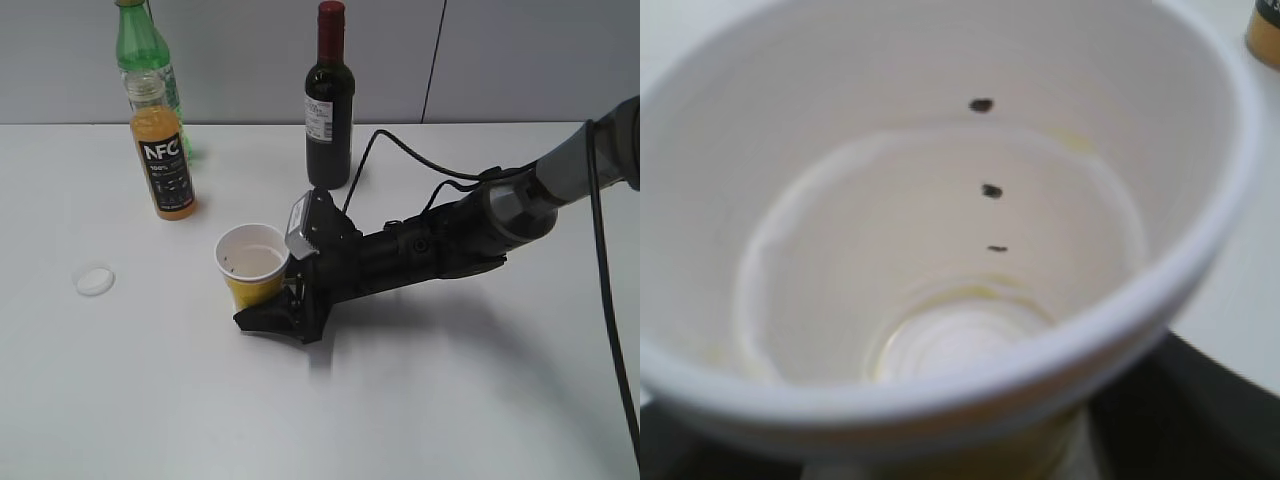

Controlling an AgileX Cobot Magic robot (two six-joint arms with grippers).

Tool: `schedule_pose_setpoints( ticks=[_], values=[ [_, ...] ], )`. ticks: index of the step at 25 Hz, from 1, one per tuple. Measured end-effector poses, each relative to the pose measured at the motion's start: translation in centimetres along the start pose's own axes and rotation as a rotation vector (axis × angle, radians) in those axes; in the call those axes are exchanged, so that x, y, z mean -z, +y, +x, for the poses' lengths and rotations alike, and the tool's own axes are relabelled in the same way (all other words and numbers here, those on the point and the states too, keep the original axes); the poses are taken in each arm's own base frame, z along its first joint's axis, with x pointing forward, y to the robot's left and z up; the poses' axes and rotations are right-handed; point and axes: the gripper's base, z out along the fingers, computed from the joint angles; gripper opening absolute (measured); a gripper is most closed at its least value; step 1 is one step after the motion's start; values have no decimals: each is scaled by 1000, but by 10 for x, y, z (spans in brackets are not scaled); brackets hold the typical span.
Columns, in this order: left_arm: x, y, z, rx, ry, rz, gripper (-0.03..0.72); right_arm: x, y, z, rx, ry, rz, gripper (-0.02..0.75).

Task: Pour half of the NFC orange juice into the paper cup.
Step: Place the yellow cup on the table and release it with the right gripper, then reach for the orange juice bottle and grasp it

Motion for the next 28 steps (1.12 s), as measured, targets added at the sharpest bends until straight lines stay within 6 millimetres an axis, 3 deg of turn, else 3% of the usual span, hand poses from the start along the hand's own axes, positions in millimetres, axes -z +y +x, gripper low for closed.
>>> schedule_pose_setpoints(
  ticks=[4, 16, 20, 28],
  values=[
    [0, 0, 0, 0, 0, 0, 590, 0, 0, 1, 13, 16, -5, 636],
    [0, 0, 0, 0, 0, 0, 590, 18, 10, -12, -12, 236, -89, 645],
    [0, 0, 0, 0, 0, 0, 590, 36, 8, -10, -80, 261, -64, 644],
    [0, 0, 0, 0, 0, 0, 590, 89, -3, -8, -98, 269, 64, 643]
  ],
)
